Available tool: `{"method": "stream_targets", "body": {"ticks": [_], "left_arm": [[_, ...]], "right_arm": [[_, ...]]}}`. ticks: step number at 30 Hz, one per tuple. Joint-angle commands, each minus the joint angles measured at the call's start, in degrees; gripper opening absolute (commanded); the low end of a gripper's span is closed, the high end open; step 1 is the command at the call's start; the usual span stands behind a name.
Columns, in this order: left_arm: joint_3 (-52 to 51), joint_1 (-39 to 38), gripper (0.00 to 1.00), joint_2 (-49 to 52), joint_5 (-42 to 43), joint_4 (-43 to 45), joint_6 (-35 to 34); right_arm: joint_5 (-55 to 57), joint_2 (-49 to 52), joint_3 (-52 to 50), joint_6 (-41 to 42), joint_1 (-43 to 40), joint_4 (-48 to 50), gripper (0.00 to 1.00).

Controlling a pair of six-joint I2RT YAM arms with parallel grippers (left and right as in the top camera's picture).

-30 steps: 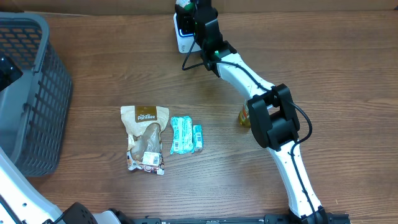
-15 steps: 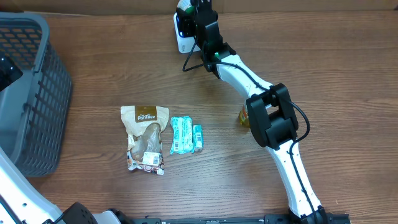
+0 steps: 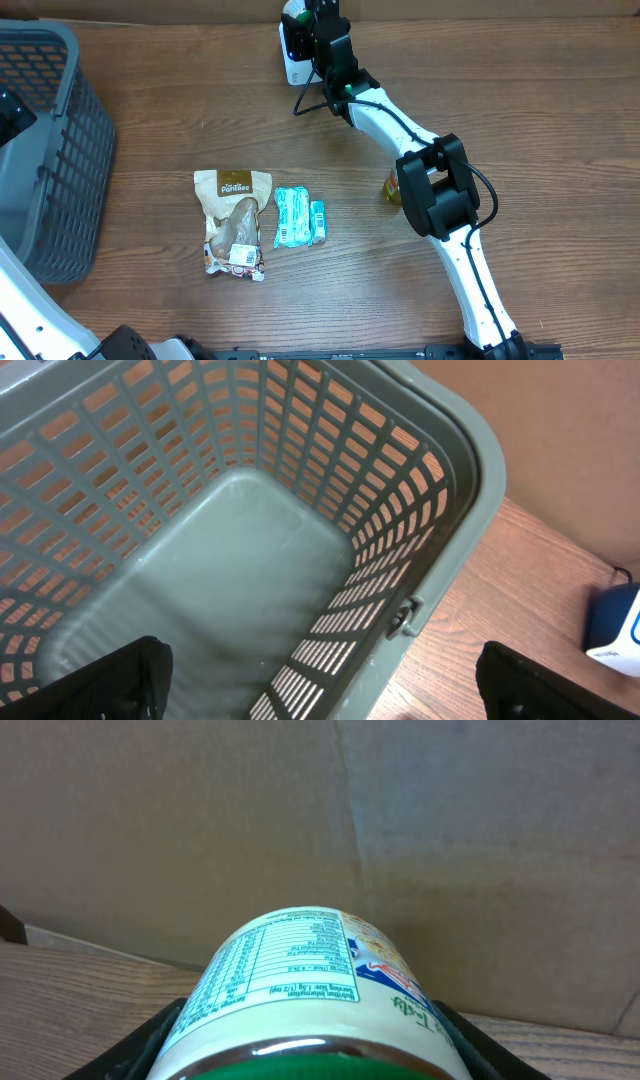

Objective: Scan the item barcode
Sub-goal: 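Carry the green jar up to the white scanner and hold it there, then move the green jar right and lower it onto the table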

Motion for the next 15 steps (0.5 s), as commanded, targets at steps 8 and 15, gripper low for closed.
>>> {"method": "stream_targets", "body": {"ticks": [8,15], "left_arm": [[-0.33,-0.11,1.0,0.35,0.63,0.2,-0.35],[-0.33,-0.11,1.0,0.35,0.63,0.2,-0.35]], "right_arm": [[-0.44,-0.92,1.05,-0.09,-0.07,-0.11,0.18],[-0.44,-9.46,1.05,-1.46,-0.07,-4.04,0.18]]}}
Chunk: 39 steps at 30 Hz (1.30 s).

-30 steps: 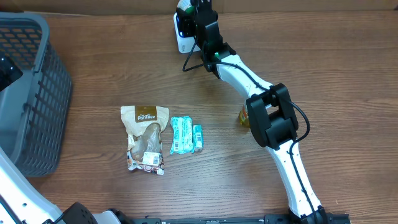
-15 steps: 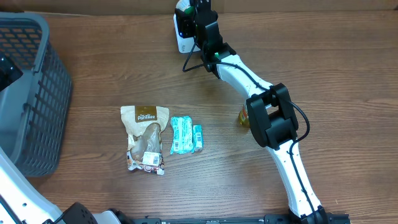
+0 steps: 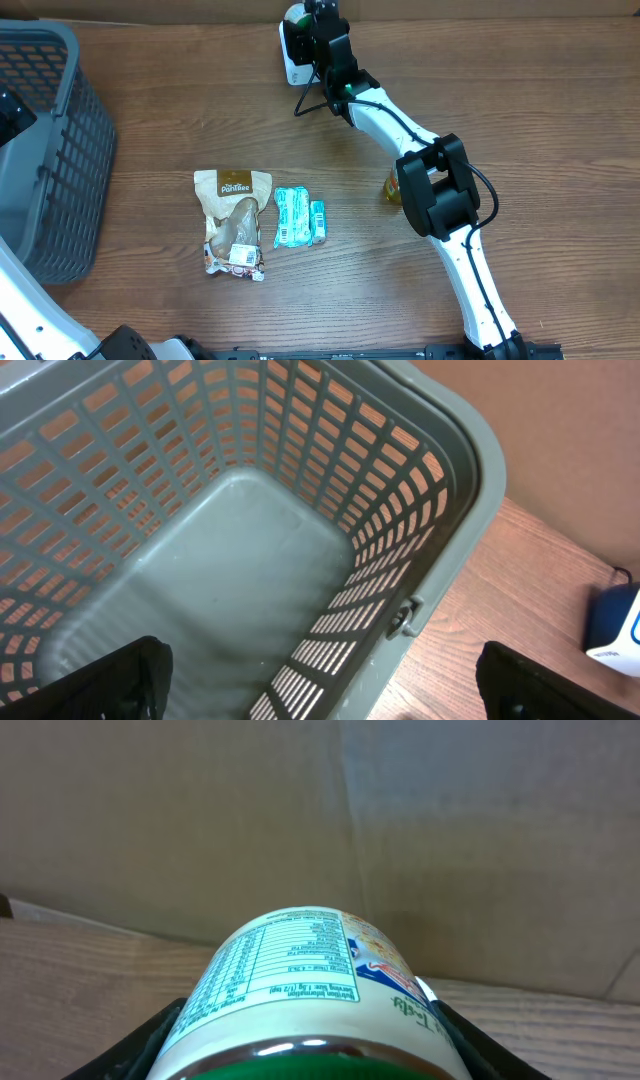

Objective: Scan the item barcode
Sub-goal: 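Move the green jar right and lower it onto the table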

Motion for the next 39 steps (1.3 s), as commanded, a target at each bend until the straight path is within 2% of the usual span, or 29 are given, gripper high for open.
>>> {"method": "stream_targets", "body": {"ticks": [1,4,8,13,21,25,31,35,39], "left_arm": [[-0.33,-0.11,0.99,0.35,0.66,0.2,-0.35],[-0.33,-0.11,1.0,0.35,0.66,0.22,-0.35],[-0.33,-0.11,0.99,0.35,0.66,0.2,-0.35],[-0.33,-0.11,1.0,0.35,0.66,0.2,-0.35],[-0.33,-0.11,1.0,0.35,0.66,0.2,-0.35],[-0.33,-0.11,1.0,0.35,0.66,0.22,-0.35],[-0.33,-0.11,1.0,0.35,0.66,0.22,-0.35],[-0.33,-0.11,0.99,0.35,0.66,0.2,-0.35],[-0.33,-0.11,1.0,0.35,0.66,0.2,-0.35]], "right_arm": [[-0.37,-10.19,1.05,-1.33,-0.07,-0.02,0.18],[-0.37,-14.95,1.05,-1.33,-0.07,-2.84,0.18],[-0.35,-21.99,1.05,-1.31,-0.15,-10.21,0.24],[-0.33,-31.52,1.05,-1.27,-0.68,-27.34,0.32],[-0.35,-42.45,1.05,7.72,-6.34,-53.46,0.32],[-0.35,-44.04,1.05,10.99,-11.32,-67.12,0.3],[-0.37,-42.86,-0.17,12.57,-19.41,-86.51,0.21],[-0.37,-42.73,-4.15,14.27,-23.3,-92.32,0.2],[-0.35,-42.71,-10.23,15.13,-26.93,-93.74,0.21]]}}
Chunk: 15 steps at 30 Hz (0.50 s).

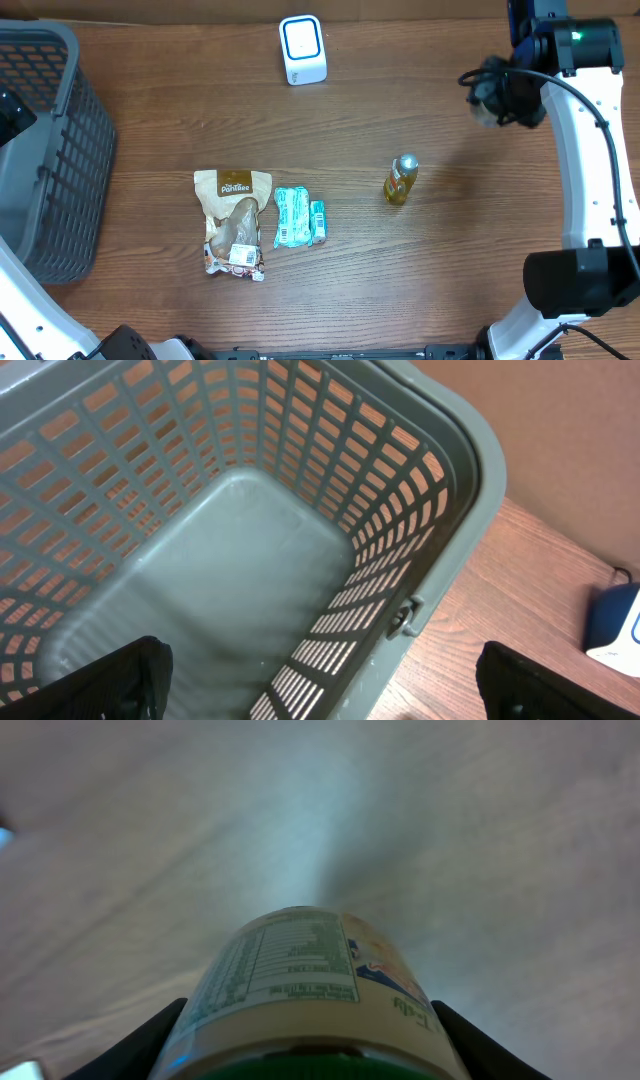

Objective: Scan the item barcode
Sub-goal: 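Move the green jar right and lower it onto the table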

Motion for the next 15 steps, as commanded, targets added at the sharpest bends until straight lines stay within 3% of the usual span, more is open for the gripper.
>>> {"method": "stream_targets", "body": {"ticks": [1,4,15], "left_arm": [[-0.33,-0.11,1.0,0.33,0.66,0.2,-0.35],[-0.33,-0.11,0.99,0.33,0.66,0.2,-0.35],[-0.33,-0.11,1.0,0.33,0.66,0.2,-0.35]], "right_arm": [[0.42,-0.31,-4.55,1.53,-2.43,0.42,0.21],[0.39,-0.31,-9.97,1.55,-4.5,2.14,0.26],[0.42,-0.31,-27.12,1.73,-7.21,11.23,0.28]]}}
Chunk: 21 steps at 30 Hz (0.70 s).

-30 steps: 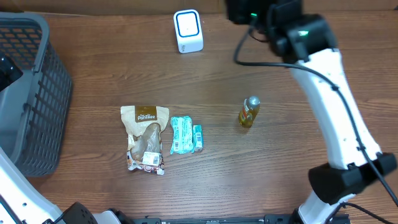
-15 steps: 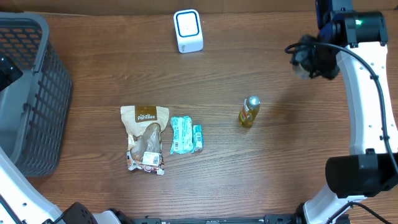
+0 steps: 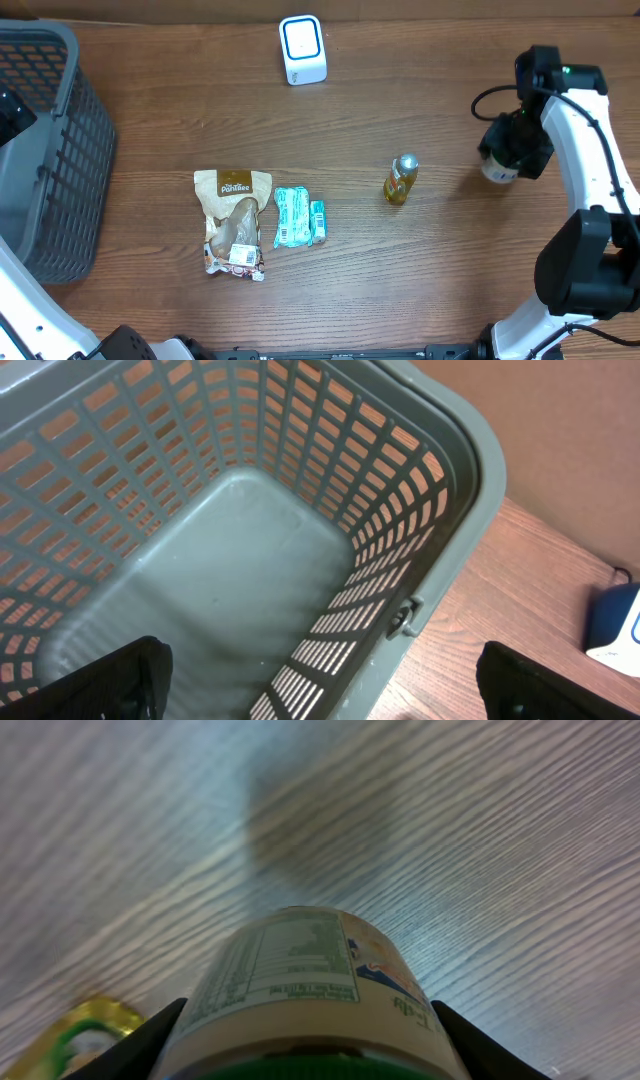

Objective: Scan the item barcode
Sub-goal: 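Move the green jar right and lower it onto the table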

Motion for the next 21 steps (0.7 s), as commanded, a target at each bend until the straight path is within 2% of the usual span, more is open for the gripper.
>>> {"method": "stream_targets", "body": {"ticks": [1,5,13,21], "left_arm": [[-0.33,-0.11,1.0,0.31,0.66,0.17,-0.35],[-0.33,-0.11,0.99,0.31,0.66,0.17,-0.35],[-0.33,-0.11,1.0,0.31,0.66,0.2,-0.35],[-0.33,-0.11,1.0,0.31,0.66,0.17,-0.35]], "right_arm": [[0.39,-0.37,-3.39,0.44,-0.11,1.92,0.29],[0.39,-0.37,-7.08,0.46,-0.11,5.03,0.33],[0.42,-0.37,-12.72,1.97,-0.11,10.14,0.33],[1.7,-0.37,-14.27,1.95,-0.11,10.73,0.34]]}}
